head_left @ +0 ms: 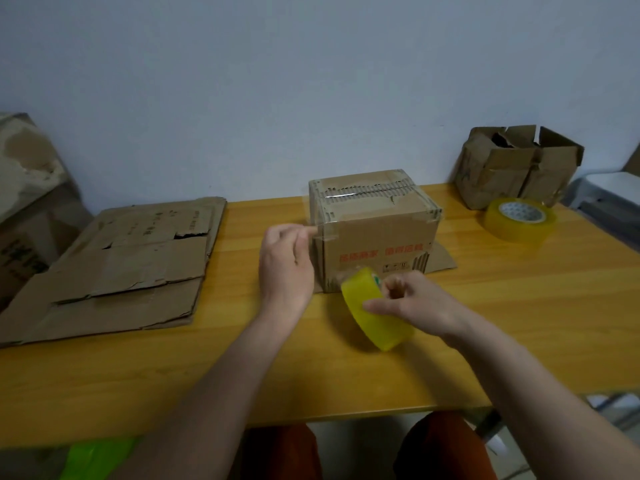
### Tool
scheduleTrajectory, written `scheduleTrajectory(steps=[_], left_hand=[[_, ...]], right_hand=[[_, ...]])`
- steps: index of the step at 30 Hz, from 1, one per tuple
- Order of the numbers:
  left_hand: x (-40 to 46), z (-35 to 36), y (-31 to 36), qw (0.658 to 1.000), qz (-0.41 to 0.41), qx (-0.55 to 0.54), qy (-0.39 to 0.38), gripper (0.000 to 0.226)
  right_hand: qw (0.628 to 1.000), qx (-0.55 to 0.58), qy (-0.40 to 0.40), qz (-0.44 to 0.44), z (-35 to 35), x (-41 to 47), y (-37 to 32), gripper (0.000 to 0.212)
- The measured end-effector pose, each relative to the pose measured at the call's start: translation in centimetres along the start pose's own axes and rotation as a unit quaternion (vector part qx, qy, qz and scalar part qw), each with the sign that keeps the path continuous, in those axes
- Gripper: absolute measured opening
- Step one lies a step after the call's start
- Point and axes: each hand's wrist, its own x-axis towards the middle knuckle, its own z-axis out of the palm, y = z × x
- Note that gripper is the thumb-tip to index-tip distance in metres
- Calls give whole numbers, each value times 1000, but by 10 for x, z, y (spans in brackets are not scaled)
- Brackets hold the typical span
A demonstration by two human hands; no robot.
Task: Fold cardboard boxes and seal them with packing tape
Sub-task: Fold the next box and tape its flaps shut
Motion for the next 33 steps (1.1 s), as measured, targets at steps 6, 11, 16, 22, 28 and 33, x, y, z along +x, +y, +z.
scheduleTrajectory(steps=[6, 11, 16, 22, 28, 33], left_hand=[[60, 18, 23, 965, 116, 148, -180, 48], [95, 37, 26, 904, 91, 258, -328, 59], [97, 38, 17, 890, 91, 330, -302, 61], [83, 13, 25, 853, 133, 418, -284, 81], [87, -38, 26, 931, 63, 198, -299, 81], [84, -70, -14, 942, 21, 174, -285, 74]], right_hand=[[906, -404, 62, 105, -37, -20, 16, 23], [882, -436, 74, 160, -41, -16, 47, 18], [972, -113, 203, 14, -32, 7, 30, 67], [964, 211, 150, -63, -11, 60, -12, 102], [966, 239, 60, -71, -8, 86, -37, 54], [962, 255, 64, -76, -5, 92, -57, 63]])
